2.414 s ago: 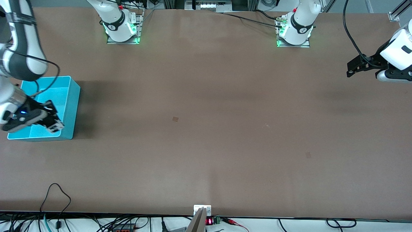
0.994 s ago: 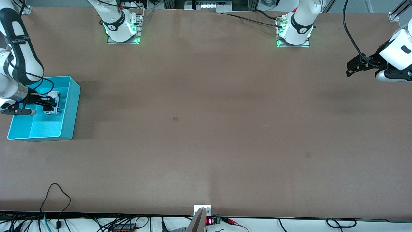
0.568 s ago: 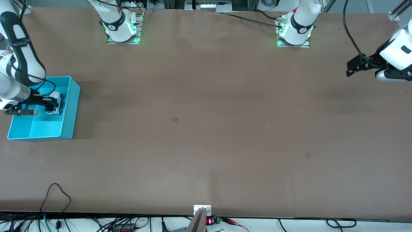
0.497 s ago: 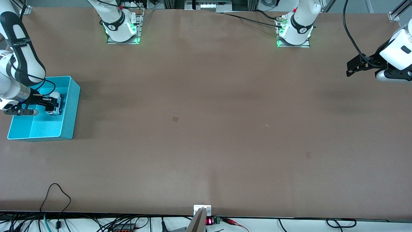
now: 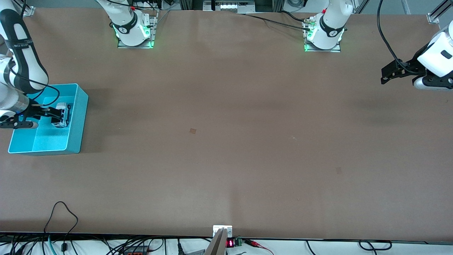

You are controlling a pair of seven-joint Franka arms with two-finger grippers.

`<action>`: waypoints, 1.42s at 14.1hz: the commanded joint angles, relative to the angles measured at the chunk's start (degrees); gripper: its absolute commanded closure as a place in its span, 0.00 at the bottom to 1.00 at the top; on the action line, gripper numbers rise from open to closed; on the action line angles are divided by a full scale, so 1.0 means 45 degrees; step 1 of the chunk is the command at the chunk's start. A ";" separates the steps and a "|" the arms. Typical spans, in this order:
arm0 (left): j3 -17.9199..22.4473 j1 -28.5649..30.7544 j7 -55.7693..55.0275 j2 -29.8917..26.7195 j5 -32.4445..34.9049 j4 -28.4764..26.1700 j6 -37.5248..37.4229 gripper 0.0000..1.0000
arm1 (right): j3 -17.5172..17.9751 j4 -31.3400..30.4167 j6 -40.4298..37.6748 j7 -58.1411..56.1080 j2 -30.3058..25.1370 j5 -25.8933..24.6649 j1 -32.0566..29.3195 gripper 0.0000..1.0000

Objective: Wind and store white jeep toy

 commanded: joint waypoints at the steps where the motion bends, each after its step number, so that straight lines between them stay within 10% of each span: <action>1: -0.0015 0.0024 0.0229 0.0169 -0.0057 0.0392 -0.0311 0.00 | 0.0046 0.0074 -0.0884 -0.0135 -0.1557 -0.0161 0.1018 0.00; 20: -0.0015 0.0044 0.0229 0.0169 -0.0057 0.0392 -0.0350 0.00 | -0.0342 0.2339 -0.7174 0.3205 -0.5330 0.3023 0.5685 0.00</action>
